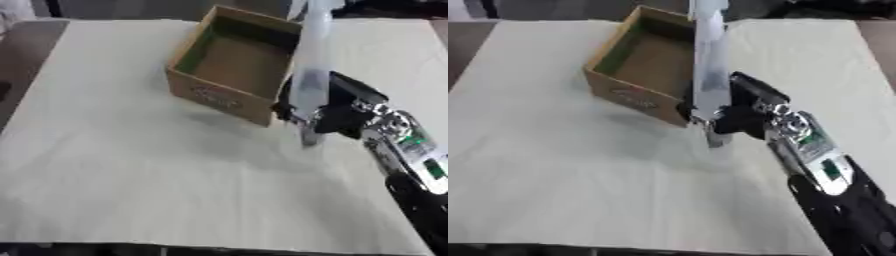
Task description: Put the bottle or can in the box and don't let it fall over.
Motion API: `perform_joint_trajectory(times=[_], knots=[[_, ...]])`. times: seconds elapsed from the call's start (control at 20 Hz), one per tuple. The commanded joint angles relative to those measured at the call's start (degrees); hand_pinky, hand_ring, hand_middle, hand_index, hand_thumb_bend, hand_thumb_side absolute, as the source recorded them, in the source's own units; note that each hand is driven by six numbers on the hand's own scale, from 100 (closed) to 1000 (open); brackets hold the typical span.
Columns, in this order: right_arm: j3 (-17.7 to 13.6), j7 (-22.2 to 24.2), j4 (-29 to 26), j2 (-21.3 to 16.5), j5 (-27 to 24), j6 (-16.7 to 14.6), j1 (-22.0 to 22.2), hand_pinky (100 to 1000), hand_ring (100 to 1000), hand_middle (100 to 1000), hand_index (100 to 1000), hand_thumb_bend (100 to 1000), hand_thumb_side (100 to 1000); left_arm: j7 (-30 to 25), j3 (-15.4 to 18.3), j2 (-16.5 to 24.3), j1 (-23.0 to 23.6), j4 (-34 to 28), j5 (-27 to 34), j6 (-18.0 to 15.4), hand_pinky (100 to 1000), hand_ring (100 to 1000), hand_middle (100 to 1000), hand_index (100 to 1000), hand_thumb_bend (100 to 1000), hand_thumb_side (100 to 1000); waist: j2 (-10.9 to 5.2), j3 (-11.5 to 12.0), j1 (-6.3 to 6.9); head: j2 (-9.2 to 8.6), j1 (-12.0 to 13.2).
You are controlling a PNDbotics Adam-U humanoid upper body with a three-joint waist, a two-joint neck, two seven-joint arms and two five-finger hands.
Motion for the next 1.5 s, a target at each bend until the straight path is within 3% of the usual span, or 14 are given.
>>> perform_joint_trajectory(times=[0.05, 0.45, 0.75, 1.15, 1.5], knots=[[-1.5, -1.6, -2.2, -1.1, -2.3, 0.7, -3.3, 792, 168, 100, 133, 219, 100, 0.0, 0.8, 1.8, -0.2, -0.7, 0.2, -0.3, 831, 737, 708, 787, 871, 144, -1.19, 0.1, 0.09, -0.27, 0.3], [-2.5, -6.3, 0.5, 0.9, -6.9, 2.4, -12.2, 802, 177, 100, 131, 206, 100, -0.1, 0.8, 1.8, -0.3, -0.6, 0.2, -0.4, 831, 737, 709, 787, 869, 144, -1.13, 0.8, 0.12, -0.44, 0.2], [-3.3, -9.9, 8.5, 3.7, -7.8, 2.5, -20.1, 812, 181, 100, 131, 204, 100, -0.4, 0.7, 1.8, -0.8, -0.7, 0.3, -0.4, 832, 736, 709, 787, 870, 142, -0.76, 2.0, 0.14, -1.12, -0.6], [-4.9, -11.6, 23.2, 7.5, -0.6, -0.7, -27.6, 811, 182, 100, 134, 218, 100, -0.8, 0.5, 1.6, -1.7, -0.7, 0.5, -0.5, 832, 735, 705, 787, 868, 144, 0.18, 3.9, 0.15, -2.67, -2.3], [-6.9, -13.3, 35.7, 9.8, 6.3, -6.0, -30.1, 829, 192, 100, 136, 227, 100, -1.2, 0.4, 1.4, -2.5, -0.8, 0.7, -0.6, 832, 734, 703, 786, 865, 143, 0.81, 5.5, 0.27, -3.77, -3.9]])
